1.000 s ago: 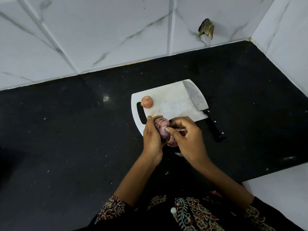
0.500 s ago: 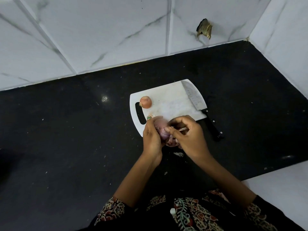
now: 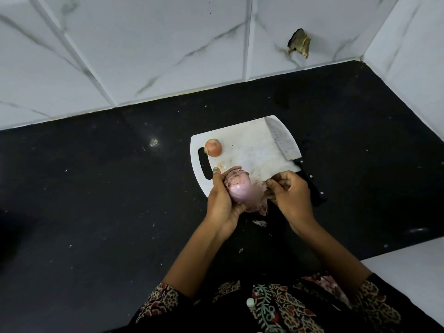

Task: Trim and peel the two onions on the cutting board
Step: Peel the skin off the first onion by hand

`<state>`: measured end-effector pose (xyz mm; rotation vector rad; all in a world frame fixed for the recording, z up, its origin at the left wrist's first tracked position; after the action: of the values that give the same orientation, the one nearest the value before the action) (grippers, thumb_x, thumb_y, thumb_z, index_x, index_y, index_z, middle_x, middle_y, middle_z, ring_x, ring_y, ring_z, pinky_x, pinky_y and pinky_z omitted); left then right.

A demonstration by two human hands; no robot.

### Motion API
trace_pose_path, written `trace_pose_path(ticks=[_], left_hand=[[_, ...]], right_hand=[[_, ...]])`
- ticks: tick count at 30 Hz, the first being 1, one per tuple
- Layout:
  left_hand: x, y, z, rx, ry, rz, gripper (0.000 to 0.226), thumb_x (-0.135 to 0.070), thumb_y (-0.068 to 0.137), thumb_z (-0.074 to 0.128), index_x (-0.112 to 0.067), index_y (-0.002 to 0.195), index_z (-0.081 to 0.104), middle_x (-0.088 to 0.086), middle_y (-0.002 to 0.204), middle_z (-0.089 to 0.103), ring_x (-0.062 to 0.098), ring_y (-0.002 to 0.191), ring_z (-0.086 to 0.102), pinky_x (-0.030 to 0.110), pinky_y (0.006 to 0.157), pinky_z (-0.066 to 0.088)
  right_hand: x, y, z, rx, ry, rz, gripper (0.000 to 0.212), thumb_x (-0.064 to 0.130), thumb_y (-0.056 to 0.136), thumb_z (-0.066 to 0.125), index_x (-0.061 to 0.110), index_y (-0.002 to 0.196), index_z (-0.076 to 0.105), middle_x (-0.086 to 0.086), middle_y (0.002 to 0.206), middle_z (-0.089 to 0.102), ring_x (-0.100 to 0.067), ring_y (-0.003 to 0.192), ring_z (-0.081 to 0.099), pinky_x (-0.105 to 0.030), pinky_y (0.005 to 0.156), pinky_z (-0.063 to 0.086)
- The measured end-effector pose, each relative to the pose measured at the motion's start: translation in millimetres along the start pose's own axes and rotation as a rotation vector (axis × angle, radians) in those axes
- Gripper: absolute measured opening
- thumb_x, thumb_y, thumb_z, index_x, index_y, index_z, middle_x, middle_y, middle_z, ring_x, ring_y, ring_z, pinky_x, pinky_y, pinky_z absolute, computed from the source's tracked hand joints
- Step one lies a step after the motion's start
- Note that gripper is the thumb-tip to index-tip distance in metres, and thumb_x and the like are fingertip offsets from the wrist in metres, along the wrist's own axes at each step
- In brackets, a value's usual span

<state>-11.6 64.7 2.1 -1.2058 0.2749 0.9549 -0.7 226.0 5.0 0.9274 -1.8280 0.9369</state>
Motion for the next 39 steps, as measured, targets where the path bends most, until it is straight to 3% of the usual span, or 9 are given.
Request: trace_pose_path(ticks=[3,6,10,13,16,23,30,34,39], left_hand=[[1.5,-0.3,-0.2,0.0,0.013,-0.007,0.044,-0.047,0.1,0.036,-0.014,0.093,0.064,0.004,0.075,0.07,0.016,0.066,0.063,0.028,0.058,0.052],[-2.3,0.6,1.6,0.011,0.136,0.081,0.05,-0.045,0.102,0.032,-0.017,0.084,0.069,0.006,0.084,0.073,0.017,0.075,0.069,0.032,0.072,0.054],[-13.3,-0.5,1.0,0.006,0.304,0.289,0.053,-0.043,0.103,0.028,-0.014,0.089,0.07,0.012,0.093,0.072,0.021,0.087,0.07,0.039,0.082,0.056],[-19.7,-4.7,2.9,0.047,0.362,0.389,0.052,-0.04,0.104,0.027,-0.012,0.092,0.069,0.013,0.096,0.072,0.026,0.094,0.069,0.043,0.089,0.054],[-23.4,-6.9,4.4,0.052,0.398,0.411,0.05,-0.04,0.103,0.026,-0.017,0.087,0.068,0.01,0.09,0.072,0.024,0.089,0.069,0.043,0.086,0.055],[-26.5,-8.0,8.1,0.083,0.491,0.5,0.051,-0.039,0.104,0.024,-0.018,0.083,0.066,0.006,0.084,0.071,0.02,0.083,0.069,0.038,0.082,0.055],[-25.3,-7.7,7.1,0.11,0.477,0.531,0.047,-0.041,0.102,0.024,-0.015,0.097,0.063,0.016,0.095,0.069,0.026,0.089,0.07,0.038,0.079,0.058],[-28.2,-9.9,6.8,0.096,0.483,0.571,0.053,-0.055,0.093,0.023,-0.021,0.1,0.062,0.016,0.096,0.069,0.028,0.09,0.069,0.05,0.085,0.055],[-30.1,-9.9,3.7,0.059,0.535,0.647,0.058,-0.063,0.093,0.017,-0.027,0.101,0.061,0.013,0.092,0.068,0.028,0.088,0.068,0.056,0.085,0.052]], right_hand=[[12.1,-3.8,6.7,0.11,-0.141,-0.107,0.012,0.006,0.086,0.063,0.017,0.086,0.069,-0.001,0.089,0.068,-0.017,0.084,0.066,-0.03,0.08,0.051],[32.9,-11.7,7.8,0.084,-0.316,-0.296,0.008,0.012,0.088,0.063,0.007,0.087,0.07,0.001,0.083,0.061,-0.014,0.079,0.06,-0.023,0.072,0.043],[50.0,-19.4,9.7,0.133,-0.114,-0.288,0.014,0.006,0.086,0.062,0.014,0.095,0.07,0.004,0.096,0.066,-0.003,0.08,0.063,-0.009,0.07,0.046],[58.3,-25.8,22.1,0.322,-0.042,-0.236,0.02,0.017,0.083,0.071,0.019,0.102,0.067,0.008,0.105,0.063,-0.001,0.086,0.064,-0.011,0.07,0.049],[63.2,-31.5,26.3,0.409,-0.064,-0.251,0.031,0.013,0.076,0.076,0.022,0.104,0.065,0.006,0.103,0.066,-0.006,0.087,0.066,-0.024,0.073,0.057],[66.4,-29.1,21.5,0.397,-0.068,-0.233,0.029,0.012,0.067,0.077,0.022,0.091,0.067,0.004,0.086,0.07,-0.009,0.073,0.068,-0.027,0.059,0.058],[62.7,-23.5,18.3,0.393,-0.049,-0.216,0.021,0.007,0.072,0.074,0.015,0.091,0.071,0.006,0.089,0.073,-0.012,0.078,0.07,-0.034,0.072,0.059],[61.4,-26.3,20.2,0.424,-0.027,-0.207,0.024,0.015,0.073,0.078,0.019,0.095,0.069,0.006,0.093,0.071,-0.011,0.08,0.069,-0.031,0.072,0.059],[61.7,-28.8,24.7,0.418,-0.025,-0.198,0.026,0.01,0.07,0.078,0.015,0.091,0.064,0.003,0.087,0.069,-0.01,0.073,0.067,-0.023,0.055,0.054]])
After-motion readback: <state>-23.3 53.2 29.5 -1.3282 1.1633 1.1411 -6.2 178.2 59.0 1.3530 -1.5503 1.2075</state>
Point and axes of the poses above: each hand's wrist, its own y-axis towards the middle knuckle, its own z-axis out of the palm, x = y × z, the point moved 7 cm from there along y, towards the middle knuckle
